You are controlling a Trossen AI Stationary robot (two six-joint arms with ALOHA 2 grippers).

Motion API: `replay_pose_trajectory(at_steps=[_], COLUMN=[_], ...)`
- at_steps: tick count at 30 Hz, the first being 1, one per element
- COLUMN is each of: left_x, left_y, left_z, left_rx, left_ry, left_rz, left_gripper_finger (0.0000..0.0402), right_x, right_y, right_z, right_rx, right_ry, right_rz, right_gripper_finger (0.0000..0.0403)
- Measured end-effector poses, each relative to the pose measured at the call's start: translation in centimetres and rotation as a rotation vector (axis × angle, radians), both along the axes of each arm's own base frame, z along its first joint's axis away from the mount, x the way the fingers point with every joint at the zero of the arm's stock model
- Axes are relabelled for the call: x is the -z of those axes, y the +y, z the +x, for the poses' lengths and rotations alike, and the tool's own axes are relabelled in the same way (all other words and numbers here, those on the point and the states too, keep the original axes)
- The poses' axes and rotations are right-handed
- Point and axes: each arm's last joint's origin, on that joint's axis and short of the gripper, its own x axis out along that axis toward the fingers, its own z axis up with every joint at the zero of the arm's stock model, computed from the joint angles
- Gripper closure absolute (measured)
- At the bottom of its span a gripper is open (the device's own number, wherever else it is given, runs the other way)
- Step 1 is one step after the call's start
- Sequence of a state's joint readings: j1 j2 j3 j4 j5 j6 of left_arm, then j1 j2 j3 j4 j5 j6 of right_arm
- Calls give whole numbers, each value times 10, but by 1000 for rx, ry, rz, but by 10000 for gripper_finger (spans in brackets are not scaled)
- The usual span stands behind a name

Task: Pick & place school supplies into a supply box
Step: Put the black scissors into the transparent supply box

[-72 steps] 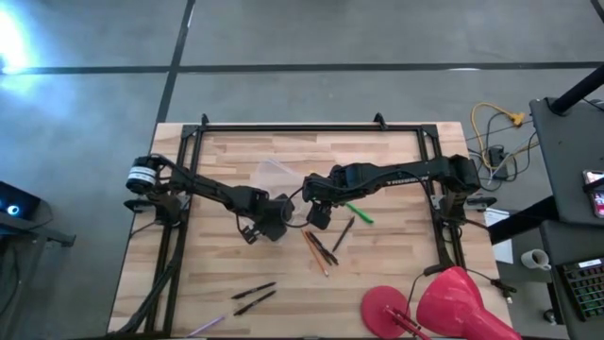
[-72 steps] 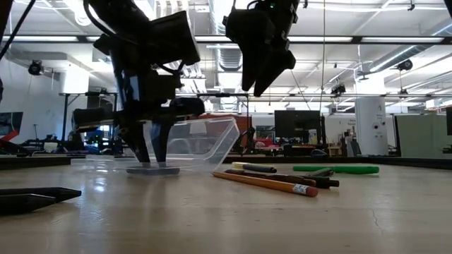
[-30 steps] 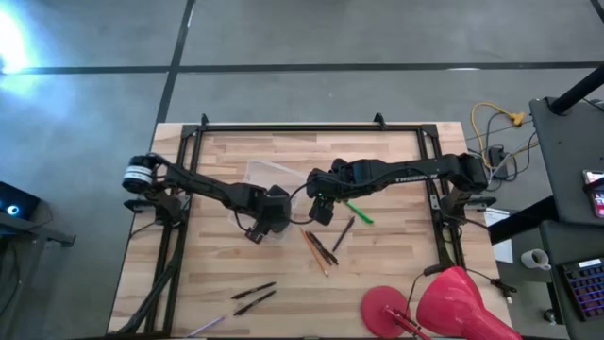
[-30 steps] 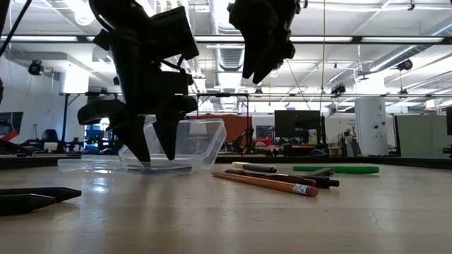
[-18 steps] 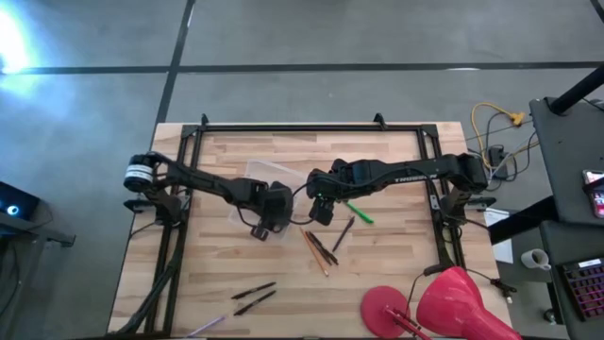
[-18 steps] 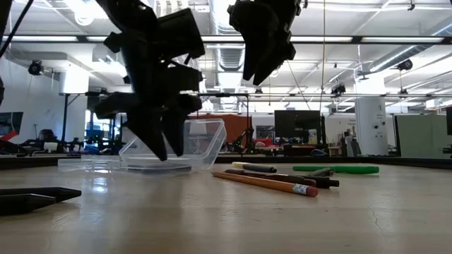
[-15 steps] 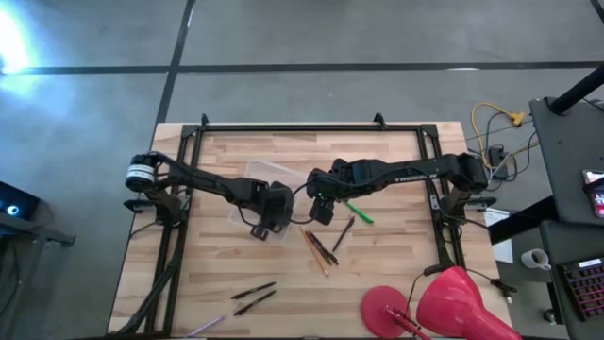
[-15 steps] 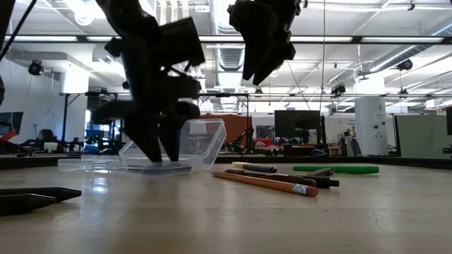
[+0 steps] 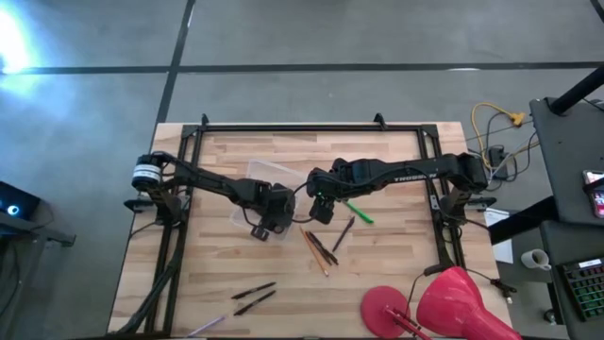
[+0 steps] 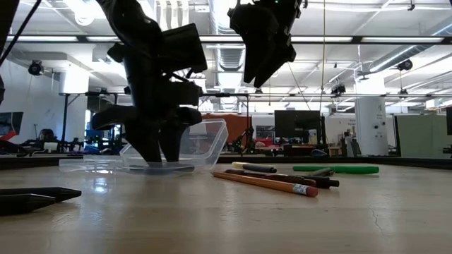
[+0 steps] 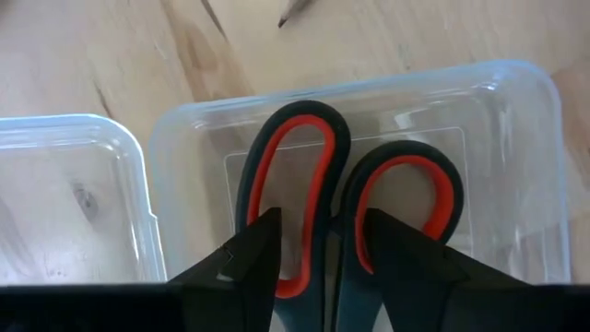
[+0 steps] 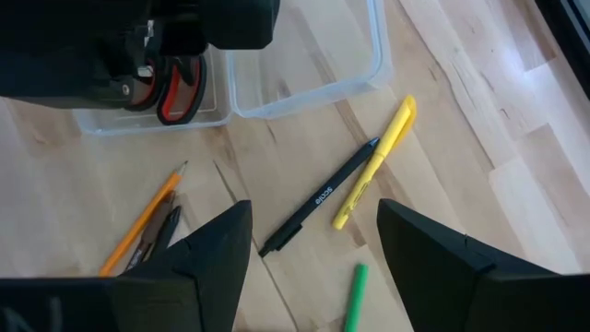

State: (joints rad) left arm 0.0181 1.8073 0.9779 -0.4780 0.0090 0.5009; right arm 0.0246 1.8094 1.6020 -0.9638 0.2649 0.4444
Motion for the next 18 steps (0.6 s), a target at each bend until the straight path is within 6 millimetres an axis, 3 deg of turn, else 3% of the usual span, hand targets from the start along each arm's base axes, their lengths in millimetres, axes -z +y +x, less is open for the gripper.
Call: replay_pose_trajectory(at_steps=[6, 13, 18], left_x=[5, 0, -20], left_y=[-1, 0, 1], left_z=[-1, 0, 4], left_rx=[5, -2, -47], left_ry=[21, 28, 43], left_rz=[3, 28, 29], left_gripper_finger=[336, 338, 338], right_x=[0, 1, 1], right_y=[0, 0, 0], right_z=[0, 0, 0], right_rx=[0, 0, 0], right_ry=[0, 2, 2], right_rz=[0, 0, 0], right_gripper_finger=[179, 179, 179])
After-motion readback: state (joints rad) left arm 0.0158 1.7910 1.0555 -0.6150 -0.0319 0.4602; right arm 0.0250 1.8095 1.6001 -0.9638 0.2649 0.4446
